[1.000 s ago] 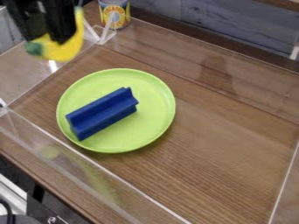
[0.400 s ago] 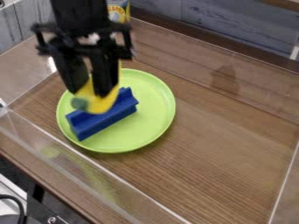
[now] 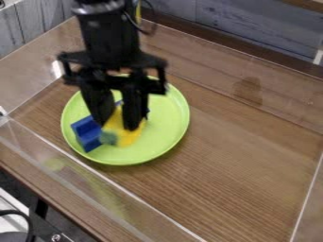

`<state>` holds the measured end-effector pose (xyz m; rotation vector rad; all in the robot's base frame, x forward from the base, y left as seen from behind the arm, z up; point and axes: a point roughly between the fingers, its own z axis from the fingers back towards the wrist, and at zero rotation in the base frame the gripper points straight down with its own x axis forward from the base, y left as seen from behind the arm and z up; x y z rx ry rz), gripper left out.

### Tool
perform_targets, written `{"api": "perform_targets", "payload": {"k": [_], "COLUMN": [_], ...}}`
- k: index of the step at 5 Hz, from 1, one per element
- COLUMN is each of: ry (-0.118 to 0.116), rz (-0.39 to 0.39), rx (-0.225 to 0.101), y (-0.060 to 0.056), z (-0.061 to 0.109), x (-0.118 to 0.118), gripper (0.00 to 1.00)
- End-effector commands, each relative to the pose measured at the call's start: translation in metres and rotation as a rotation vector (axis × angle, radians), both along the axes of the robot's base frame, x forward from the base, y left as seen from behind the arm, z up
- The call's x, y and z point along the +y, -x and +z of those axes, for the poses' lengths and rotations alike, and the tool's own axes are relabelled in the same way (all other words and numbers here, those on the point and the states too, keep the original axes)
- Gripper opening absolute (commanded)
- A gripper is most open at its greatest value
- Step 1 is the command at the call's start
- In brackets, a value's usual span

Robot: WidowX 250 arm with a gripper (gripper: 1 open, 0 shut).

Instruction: Put the banana in the green plate

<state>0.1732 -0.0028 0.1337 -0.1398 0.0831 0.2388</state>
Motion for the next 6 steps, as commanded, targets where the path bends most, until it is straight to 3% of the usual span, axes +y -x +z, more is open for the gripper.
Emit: {"api": "perform_targets", "payload": {"k": [1, 2, 3, 4, 6], "ry": [-0.009, -0.008, -0.009, -0.006, 0.003], "rz": [0.034, 0.064, 0.080, 0.100, 0.037], "rx": [-0.024, -0.023, -0.026, -0.025, -0.016], "y": [-0.014, -0.011, -0.013, -0.014, -0.018], "z": [0.000, 0.004, 0.007, 0.009, 0.010], "x": [-0.003, -0.004, 0.000, -0.004, -0.019], "gripper": [0.00, 1.00, 0.00, 1.00, 1.00]}}
